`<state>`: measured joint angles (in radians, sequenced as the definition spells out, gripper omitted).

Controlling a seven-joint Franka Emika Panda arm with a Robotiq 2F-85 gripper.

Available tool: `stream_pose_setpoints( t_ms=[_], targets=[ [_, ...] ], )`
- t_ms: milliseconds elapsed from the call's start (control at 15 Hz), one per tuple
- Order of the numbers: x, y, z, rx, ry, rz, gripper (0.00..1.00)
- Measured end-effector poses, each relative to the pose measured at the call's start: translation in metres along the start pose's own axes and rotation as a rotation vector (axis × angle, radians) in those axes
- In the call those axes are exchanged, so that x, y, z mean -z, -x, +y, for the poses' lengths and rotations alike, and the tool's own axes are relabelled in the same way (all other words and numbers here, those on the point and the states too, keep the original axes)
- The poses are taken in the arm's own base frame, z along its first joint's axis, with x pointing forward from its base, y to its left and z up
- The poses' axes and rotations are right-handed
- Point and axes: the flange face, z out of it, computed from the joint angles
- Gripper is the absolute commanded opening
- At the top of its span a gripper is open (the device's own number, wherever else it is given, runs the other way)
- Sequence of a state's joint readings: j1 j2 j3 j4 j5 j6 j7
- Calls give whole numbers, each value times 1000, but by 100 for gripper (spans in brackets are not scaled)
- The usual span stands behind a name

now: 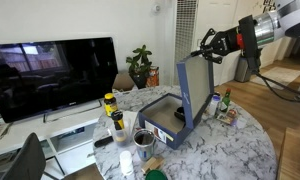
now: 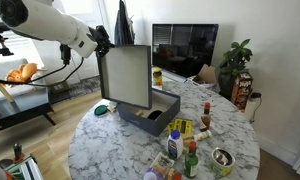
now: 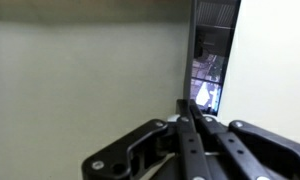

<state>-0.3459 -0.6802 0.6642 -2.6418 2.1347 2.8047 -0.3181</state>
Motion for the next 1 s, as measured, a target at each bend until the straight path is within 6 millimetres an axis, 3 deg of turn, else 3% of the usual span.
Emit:
stream_pose_setpoints(
  t_ms=[267,667,1000],
  targets=[
    [-21,-10,-4,-36,-138,-35,1],
    [-62,-25,17,-33,-221,-64,3],
    [-69,-28,16,-39,-223,-72,3]
  ],
)
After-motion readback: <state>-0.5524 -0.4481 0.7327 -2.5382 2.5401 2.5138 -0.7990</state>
